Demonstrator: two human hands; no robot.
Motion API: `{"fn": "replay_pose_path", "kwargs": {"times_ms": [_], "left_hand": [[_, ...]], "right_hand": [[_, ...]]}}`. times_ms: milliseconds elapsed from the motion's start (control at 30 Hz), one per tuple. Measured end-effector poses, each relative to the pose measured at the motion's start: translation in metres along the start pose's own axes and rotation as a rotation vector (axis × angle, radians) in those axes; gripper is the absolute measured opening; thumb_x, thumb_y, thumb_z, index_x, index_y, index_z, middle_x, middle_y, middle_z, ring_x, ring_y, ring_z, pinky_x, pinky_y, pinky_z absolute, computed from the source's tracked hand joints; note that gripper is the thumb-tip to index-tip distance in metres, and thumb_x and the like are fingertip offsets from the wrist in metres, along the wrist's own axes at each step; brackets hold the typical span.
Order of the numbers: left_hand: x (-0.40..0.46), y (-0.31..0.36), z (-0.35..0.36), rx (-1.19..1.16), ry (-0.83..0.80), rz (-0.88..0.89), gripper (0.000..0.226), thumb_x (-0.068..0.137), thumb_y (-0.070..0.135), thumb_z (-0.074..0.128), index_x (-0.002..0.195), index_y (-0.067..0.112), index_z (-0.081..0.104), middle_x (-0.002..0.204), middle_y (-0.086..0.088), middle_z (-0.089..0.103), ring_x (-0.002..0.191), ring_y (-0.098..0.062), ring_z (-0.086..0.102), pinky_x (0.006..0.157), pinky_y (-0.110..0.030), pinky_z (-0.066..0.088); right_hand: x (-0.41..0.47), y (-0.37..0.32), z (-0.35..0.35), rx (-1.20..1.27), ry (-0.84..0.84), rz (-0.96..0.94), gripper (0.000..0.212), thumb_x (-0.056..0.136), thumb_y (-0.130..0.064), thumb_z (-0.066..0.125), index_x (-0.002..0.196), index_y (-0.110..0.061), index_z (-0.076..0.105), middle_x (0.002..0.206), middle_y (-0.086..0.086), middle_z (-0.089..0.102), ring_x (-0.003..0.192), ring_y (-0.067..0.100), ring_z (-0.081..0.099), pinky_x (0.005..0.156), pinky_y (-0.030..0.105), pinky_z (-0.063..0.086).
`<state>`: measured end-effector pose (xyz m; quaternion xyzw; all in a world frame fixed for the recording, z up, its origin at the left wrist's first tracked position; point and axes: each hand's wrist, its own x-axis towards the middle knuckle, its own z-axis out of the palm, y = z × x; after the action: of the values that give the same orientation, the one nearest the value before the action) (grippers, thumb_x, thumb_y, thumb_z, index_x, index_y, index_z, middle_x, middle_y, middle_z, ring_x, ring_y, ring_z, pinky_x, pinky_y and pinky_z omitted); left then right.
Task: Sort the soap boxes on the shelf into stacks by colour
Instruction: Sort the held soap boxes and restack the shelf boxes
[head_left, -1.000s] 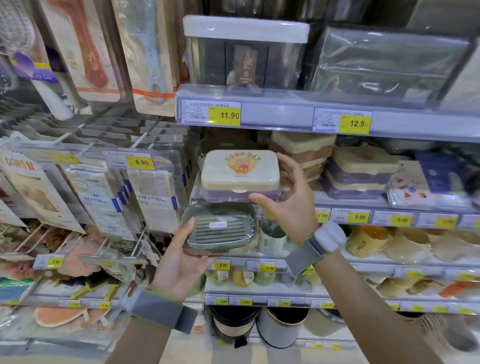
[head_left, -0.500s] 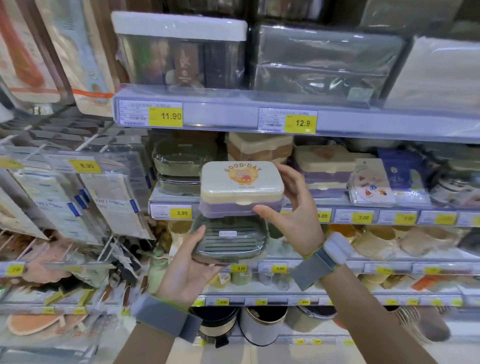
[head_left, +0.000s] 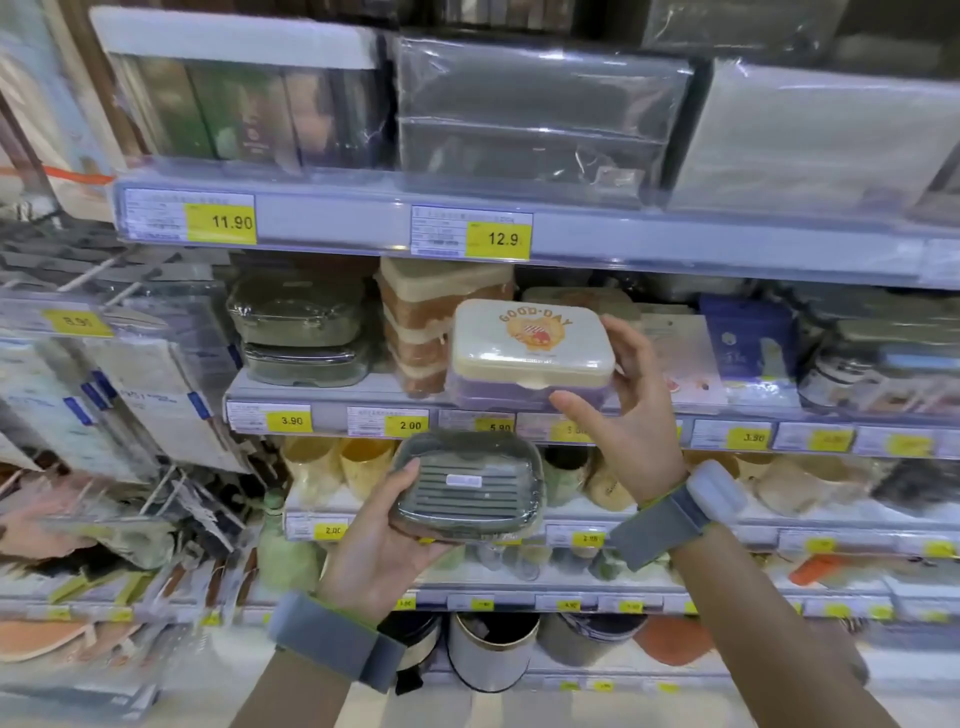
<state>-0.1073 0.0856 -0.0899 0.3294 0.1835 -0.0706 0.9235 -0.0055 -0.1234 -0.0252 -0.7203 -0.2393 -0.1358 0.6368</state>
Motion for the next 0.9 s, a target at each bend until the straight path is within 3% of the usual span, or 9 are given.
{"fn": "replay_pose_path", "kwargs": {"times_ms": [100, 200, 300, 400, 700, 900], "left_hand": [[0.002, -0.008, 0.004, -0.003, -0.011, 0.008, 0.053, 0.09, 0.028, 0.058, 0.139, 0.01, 0.052, 0.131, -0.019, 0.065, 0.118, -0.036, 0.063, 0.074, -0.046, 0.061], [0.005, -0.016, 0.01, -0.008, -0.016, 0.02, 0.049, 0.092, 0.029, 0.056, 0.139, 0.013, 0.053, 0.131, -0.018, 0.065, 0.119, -0.036, 0.063, 0.079, -0.049, 0.06], [0.006, -0.023, 0.015, -0.017, -0.014, 0.029, 0.049, 0.093, 0.029, 0.056, 0.14, 0.013, 0.052, 0.133, -0.017, 0.064, 0.122, -0.036, 0.061, 0.082, -0.051, 0.059], [0.006, -0.029, 0.017, -0.023, -0.014, 0.059, 0.049, 0.094, 0.029, 0.056, 0.14, 0.014, 0.051, 0.135, -0.017, 0.063, 0.122, -0.035, 0.061, 0.082, -0.049, 0.06], [-0.001, -0.036, 0.017, 0.0, -0.021, 0.157, 0.042, 0.099, 0.029, 0.048, 0.138, 0.018, 0.054, 0.135, -0.016, 0.063, 0.122, -0.036, 0.061, 0.087, -0.051, 0.058], [-0.002, -0.038, 0.017, 0.008, -0.007, 0.165, 0.042, 0.097, 0.03, 0.05, 0.136, 0.014, 0.055, 0.133, -0.019, 0.064, 0.121, -0.036, 0.062, 0.089, -0.049, 0.058]], "right_hand": [[0.006, 0.005, -0.016, 0.02, 0.027, -0.013, 0.079, 0.071, -0.023, 0.081, 0.137, -0.012, 0.04, 0.137, 0.002, 0.053, 0.129, 0.016, 0.05, 0.109, 0.038, 0.04], [0.015, 0.01, -0.032, 0.029, 0.05, -0.017, 0.076, 0.074, -0.006, 0.078, 0.138, -0.005, 0.037, 0.136, 0.003, 0.053, 0.127, 0.01, 0.051, 0.103, 0.024, 0.042], [0.028, 0.015, -0.045, 0.018, 0.065, -0.027, 0.075, 0.076, -0.001, 0.075, 0.139, -0.002, 0.034, 0.137, 0.006, 0.051, 0.126, 0.008, 0.051, 0.101, 0.018, 0.042], [0.042, 0.019, -0.056, 0.019, 0.053, -0.017, 0.073, 0.078, 0.005, 0.071, 0.139, 0.001, 0.032, 0.135, 0.0, 0.049, 0.123, -0.004, 0.05, 0.099, 0.012, 0.039], [0.065, 0.034, -0.072, -0.005, 0.075, 0.0, 0.071, 0.078, -0.003, 0.075, 0.136, -0.011, 0.035, 0.139, -0.001, 0.046, 0.132, 0.006, 0.044, 0.113, 0.024, 0.033], [0.073, 0.039, -0.069, -0.001, 0.055, 0.024, 0.074, 0.077, -0.003, 0.075, 0.139, -0.001, 0.035, 0.143, 0.008, 0.046, 0.131, 0.01, 0.046, 0.11, 0.021, 0.036]]}}
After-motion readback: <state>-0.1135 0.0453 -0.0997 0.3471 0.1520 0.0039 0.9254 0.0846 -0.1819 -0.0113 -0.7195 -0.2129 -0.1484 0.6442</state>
